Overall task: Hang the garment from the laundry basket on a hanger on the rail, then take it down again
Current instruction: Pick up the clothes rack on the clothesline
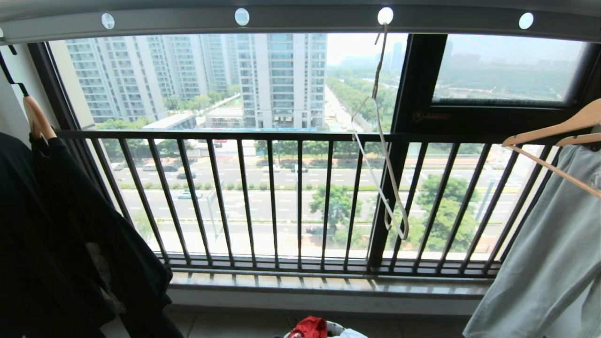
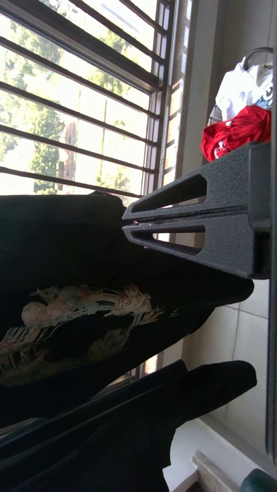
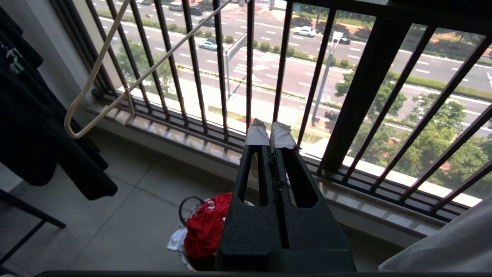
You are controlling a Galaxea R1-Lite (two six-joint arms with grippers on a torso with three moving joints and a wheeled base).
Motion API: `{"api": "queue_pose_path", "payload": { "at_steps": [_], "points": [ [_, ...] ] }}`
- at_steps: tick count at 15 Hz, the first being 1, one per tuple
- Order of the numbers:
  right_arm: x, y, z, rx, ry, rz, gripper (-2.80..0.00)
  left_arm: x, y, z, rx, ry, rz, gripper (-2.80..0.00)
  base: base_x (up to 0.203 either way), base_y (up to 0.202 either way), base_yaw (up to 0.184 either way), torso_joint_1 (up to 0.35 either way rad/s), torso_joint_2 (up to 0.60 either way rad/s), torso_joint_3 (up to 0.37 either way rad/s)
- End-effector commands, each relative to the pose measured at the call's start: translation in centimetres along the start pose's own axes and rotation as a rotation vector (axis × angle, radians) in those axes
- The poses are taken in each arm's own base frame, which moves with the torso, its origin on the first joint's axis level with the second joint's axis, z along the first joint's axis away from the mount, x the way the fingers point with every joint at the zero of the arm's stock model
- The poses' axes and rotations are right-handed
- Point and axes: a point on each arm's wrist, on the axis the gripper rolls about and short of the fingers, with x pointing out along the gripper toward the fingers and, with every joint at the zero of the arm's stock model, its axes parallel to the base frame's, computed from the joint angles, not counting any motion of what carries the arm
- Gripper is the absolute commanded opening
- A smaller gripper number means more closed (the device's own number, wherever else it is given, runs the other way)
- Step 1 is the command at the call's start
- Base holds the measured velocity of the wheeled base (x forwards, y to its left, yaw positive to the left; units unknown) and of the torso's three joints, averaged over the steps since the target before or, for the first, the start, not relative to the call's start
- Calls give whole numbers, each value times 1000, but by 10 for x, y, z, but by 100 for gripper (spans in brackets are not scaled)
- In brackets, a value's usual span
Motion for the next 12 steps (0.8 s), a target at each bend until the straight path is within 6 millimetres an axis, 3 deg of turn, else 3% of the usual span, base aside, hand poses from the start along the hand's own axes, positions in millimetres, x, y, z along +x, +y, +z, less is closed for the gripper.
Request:
{"api": "queue_pose_path", "payload": {
  "at_steps": [1, 8, 12],
  "points": [
    [36, 9, 9, 11, 76, 85, -280, 0, 0, 0, 0, 0, 1, -280, 0, 0, 0, 0, 0, 0],
    [87, 77, 30, 4, 121, 63, -280, 0, 0, 0, -1, 0, 1, -280, 0, 0, 0, 0, 0, 0],
    [97, 102, 35, -53, 177, 45, -280, 0, 0, 0, -1, 0, 1, -280, 0, 0, 0, 0, 0, 0]
  ]
}}
